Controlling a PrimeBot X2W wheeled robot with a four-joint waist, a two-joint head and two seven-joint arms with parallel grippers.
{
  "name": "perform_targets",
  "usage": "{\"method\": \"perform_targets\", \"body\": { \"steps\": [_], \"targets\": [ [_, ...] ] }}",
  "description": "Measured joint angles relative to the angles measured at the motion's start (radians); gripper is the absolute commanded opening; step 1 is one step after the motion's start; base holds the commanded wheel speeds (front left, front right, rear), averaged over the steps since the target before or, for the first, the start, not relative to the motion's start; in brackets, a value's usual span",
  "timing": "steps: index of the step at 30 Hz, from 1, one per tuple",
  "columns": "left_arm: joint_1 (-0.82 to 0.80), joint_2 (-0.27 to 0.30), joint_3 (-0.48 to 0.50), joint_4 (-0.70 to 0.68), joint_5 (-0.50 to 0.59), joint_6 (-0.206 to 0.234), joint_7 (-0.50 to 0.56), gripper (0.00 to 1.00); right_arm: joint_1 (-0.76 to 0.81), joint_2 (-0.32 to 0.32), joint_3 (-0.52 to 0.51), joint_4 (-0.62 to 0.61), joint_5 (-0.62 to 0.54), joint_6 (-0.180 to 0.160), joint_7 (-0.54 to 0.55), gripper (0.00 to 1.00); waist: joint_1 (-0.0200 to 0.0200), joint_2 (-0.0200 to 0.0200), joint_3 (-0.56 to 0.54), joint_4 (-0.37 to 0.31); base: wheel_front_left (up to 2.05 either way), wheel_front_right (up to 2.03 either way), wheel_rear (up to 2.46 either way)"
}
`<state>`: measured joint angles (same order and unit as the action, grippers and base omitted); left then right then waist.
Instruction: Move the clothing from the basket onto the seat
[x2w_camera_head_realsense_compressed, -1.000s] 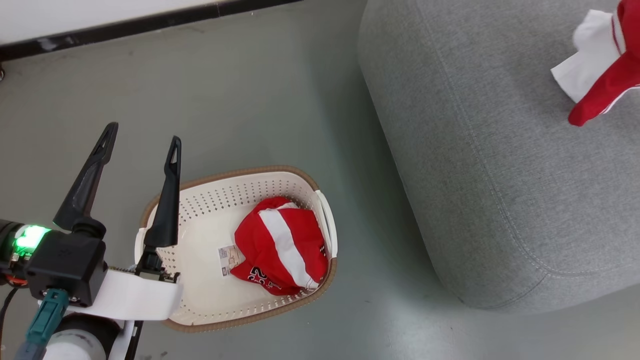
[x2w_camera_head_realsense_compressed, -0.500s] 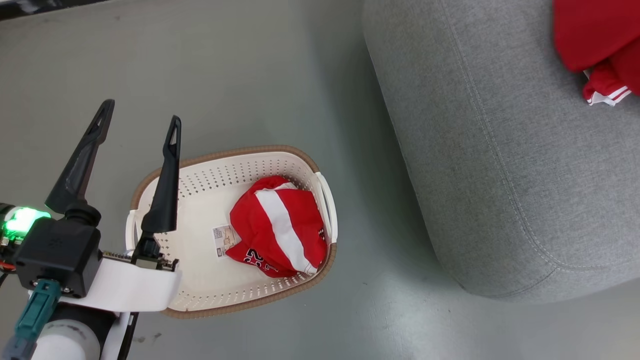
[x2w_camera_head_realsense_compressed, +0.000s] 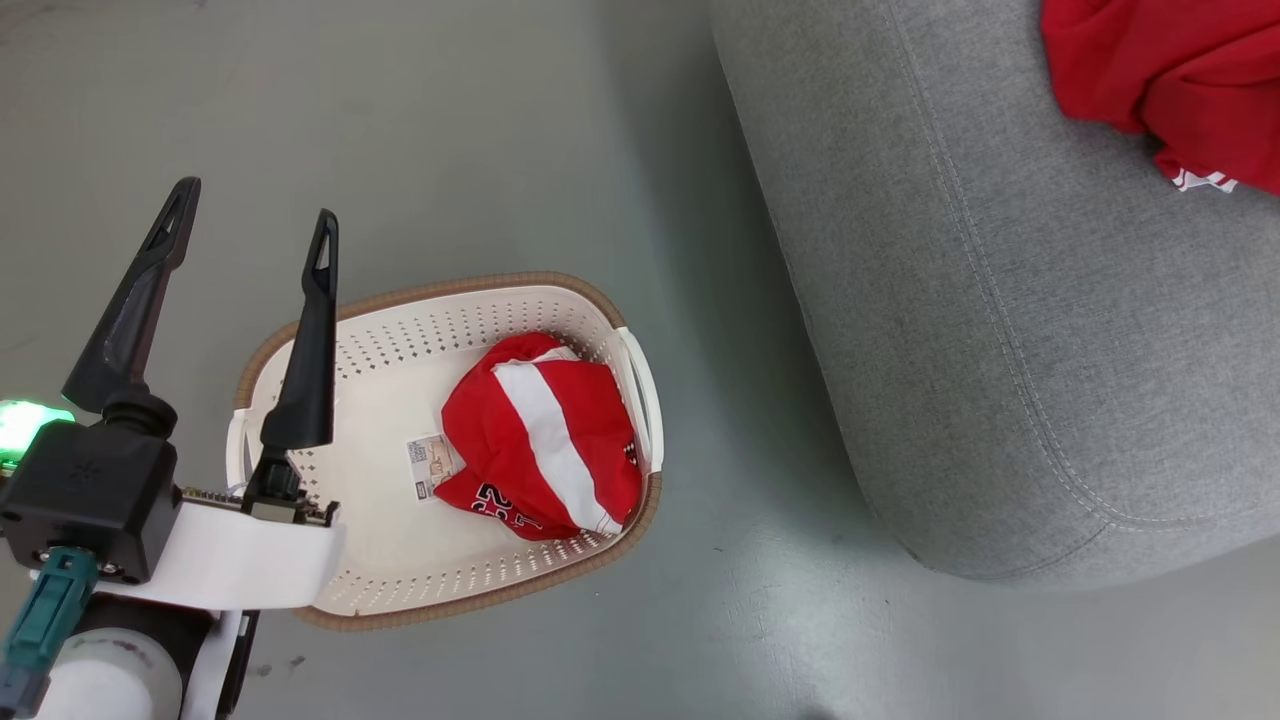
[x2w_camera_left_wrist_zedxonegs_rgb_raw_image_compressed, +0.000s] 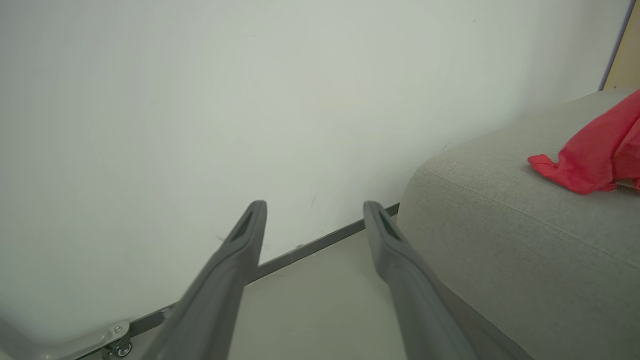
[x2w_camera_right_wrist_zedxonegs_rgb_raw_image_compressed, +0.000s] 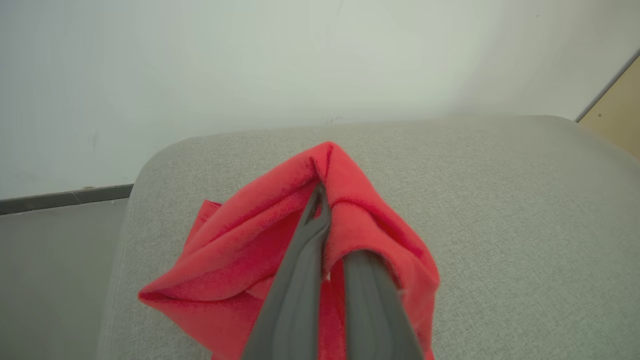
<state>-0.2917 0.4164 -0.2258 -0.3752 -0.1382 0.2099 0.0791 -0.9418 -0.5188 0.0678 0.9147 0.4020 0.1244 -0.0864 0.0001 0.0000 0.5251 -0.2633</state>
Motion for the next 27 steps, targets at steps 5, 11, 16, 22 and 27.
{"method": "perform_targets", "body": {
  "steps": [5, 11, 16, 22, 27],
  "targets": [
    [-0.001, 0.000, 0.003, 0.001, 0.000, 0.001, 0.000, 1.00, 0.023, 0.014, 0.012, 0.034, -0.010, 0.000, -0.001, 0.00, 0.0000, 0.0000, 0.000, -0.008, 0.00, 0.00, 0.00],
    [-0.001, -0.004, 0.003, 0.008, 0.000, 0.001, -0.009, 1.00, 0.063, 0.055, 0.003, 0.064, 0.007, 0.000, -0.022, 0.45, 0.0000, 0.0000, -0.006, -0.013, 0.00, 0.00, 0.00],
    [-0.001, -0.013, 0.002, 0.019, -0.002, 0.003, -0.019, 1.00, 0.089, 0.074, 0.000, 0.067, 0.036, 0.000, -0.048, 1.00, 0.0000, 0.0000, -0.014, -0.017, 0.00, 0.00, 0.00],
    [-0.001, -0.027, -0.002, 0.040, -0.010, 0.006, -0.037, 1.00, 0.127, 0.082, 0.006, 0.063, 0.066, 0.000, -0.085, 1.00, 0.0000, 0.0000, -0.028, -0.019, 0.00, 0.00, 0.00],
    [-0.001, -0.043, -0.008, 0.055, -0.013, 0.007, -0.053, 1.00, 0.176, 0.094, 0.032, 0.050, 0.082, 0.000, -0.106, 1.00, 0.0000, 0.0000, -0.043, -0.024, 0.00, 0.00, 0.00]
  ]
}}
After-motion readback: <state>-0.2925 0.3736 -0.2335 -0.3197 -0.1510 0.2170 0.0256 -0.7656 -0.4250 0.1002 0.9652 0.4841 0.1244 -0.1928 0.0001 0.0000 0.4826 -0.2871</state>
